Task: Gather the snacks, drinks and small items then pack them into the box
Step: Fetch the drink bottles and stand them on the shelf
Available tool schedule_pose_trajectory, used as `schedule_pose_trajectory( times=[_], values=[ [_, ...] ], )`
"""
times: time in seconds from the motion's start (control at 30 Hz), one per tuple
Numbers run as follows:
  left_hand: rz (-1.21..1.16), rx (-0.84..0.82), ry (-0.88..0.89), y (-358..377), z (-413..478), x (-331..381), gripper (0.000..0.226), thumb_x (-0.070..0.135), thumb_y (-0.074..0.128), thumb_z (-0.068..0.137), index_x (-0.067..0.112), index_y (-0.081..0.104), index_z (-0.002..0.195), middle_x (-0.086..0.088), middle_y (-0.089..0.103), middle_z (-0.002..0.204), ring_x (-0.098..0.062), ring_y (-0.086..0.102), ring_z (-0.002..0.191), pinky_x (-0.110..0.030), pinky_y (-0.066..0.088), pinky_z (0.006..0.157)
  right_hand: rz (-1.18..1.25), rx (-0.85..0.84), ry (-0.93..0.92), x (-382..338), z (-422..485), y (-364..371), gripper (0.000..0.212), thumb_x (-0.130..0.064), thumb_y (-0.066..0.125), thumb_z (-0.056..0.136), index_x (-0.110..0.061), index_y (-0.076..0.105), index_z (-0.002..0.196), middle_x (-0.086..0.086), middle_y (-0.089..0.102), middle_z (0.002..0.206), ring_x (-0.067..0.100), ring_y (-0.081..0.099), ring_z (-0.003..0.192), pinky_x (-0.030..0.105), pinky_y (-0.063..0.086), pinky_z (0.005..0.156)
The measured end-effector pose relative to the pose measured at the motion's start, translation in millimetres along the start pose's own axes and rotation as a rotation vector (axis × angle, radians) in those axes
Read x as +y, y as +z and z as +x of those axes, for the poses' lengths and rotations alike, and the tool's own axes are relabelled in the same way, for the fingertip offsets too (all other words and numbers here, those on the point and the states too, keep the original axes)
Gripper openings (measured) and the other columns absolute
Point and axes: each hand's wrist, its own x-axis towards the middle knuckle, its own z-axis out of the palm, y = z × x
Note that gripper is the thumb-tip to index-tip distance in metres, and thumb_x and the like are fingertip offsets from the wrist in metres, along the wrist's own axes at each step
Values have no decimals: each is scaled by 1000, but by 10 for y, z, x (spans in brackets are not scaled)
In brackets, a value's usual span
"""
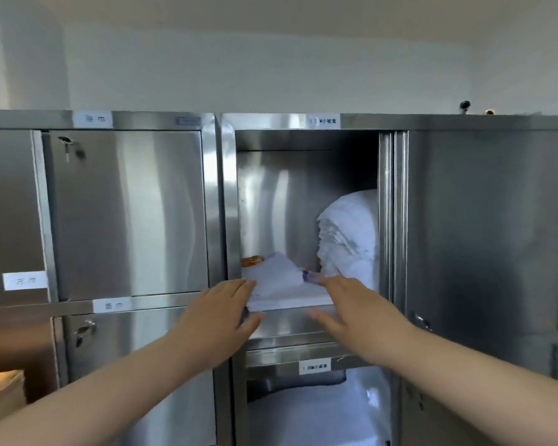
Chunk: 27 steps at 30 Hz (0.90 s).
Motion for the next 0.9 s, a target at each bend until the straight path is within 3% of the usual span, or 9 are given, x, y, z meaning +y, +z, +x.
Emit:
schedule_pose_trajectory(
  times=[0.17,0.5,0.8,0.9],
  values=[
    [-66,-50,-12,637,753,176,64,54,29,96,22,16,150,3,23,155,-14,23,140,-31,21,113,-88,-44,26,678,195,162,63,-57,33,95,-22,24,146,-6,34,147,14,31,133,25,28,103],
    [87,-105,-15,1618,2052,509,66,54,30,96,17,15,149,-1,24,154,-18,25,139,-35,24,112,-130,-109,-9,2126,897,586,66,-60,29,93,-22,24,146,-6,36,145,13,33,132,25,31,102],
    [125,-122,-134,2387,2714,-45,66,54,29,96,19,13,149,0,23,155,-18,22,141,-35,21,113,-48,-173,-51,2540,1858,1410,60,-56,31,96,-22,23,145,-4,36,144,15,35,128,27,36,96],
    [110,-134,-176,2732,2972,-309,66,54,28,96,19,13,150,0,21,155,-19,21,142,-36,20,113,-30,-214,-41,2642,2215,1851,62,-55,33,96,-19,24,146,-2,35,147,17,33,131,30,34,102]
  ],
)
